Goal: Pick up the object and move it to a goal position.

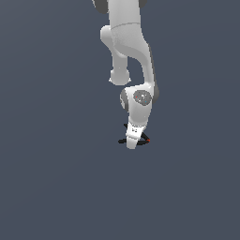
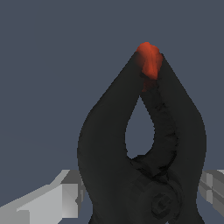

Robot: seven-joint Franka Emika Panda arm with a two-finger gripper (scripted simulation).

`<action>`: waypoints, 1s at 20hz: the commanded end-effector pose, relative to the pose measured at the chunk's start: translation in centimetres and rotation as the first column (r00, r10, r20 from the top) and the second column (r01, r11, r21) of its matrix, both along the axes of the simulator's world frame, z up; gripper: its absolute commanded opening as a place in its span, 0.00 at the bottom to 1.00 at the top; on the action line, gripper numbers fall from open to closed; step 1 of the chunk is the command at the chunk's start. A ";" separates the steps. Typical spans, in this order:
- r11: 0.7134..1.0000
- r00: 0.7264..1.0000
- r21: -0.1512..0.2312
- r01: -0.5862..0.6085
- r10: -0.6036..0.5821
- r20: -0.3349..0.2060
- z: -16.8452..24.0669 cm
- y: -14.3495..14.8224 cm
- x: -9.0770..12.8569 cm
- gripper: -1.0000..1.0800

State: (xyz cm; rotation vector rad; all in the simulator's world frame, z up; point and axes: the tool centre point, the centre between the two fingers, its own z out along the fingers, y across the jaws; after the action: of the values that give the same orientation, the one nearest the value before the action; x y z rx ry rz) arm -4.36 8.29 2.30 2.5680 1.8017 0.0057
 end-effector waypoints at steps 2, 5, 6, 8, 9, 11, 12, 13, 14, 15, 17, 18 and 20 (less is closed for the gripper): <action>1.000 1.000 0.001 -0.003 0.003 -0.002 0.4 1.0 -0.4 0.00; 1.000 1.000 0.001 -0.003 0.003 -0.003 1.3 2.5 -0.9 0.00; 1.000 1.000 0.001 -0.003 0.003 -0.003 1.8 3.1 -1.1 0.00; 1.000 1.000 0.000 -0.004 0.004 -0.003 2.8 4.8 -1.7 0.00; 1.000 1.000 0.000 -0.004 0.004 -0.004 3.3 5.7 -2.0 0.00; 1.000 1.000 0.000 -0.004 0.004 -0.004 4.5 7.6 -2.6 0.00; 1.000 1.000 0.000 -0.004 0.004 -0.004 5.0 8.4 -2.8 0.00; 1.000 1.000 0.000 -0.004 0.004 -0.004 5.5 9.2 -3.1 0.00; 1.000 1.000 0.000 -0.004 0.004 -0.005 5.9 9.9 -3.3 0.00; 1.000 1.000 0.000 -0.004 0.004 -0.005 6.3 10.6 -3.5 0.00; 1.000 1.000 0.001 -0.004 0.004 -0.005 6.9 11.6 -3.7 0.00; 1.000 1.000 0.001 -0.004 0.004 -0.005 7.2 12.0 -3.8 0.00; 1.000 1.000 0.001 -0.004 0.004 -0.005 7.5 12.5 -3.9 0.00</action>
State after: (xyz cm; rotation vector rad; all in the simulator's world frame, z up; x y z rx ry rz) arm -8.19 20.34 9.43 2.5655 1.8129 -0.0012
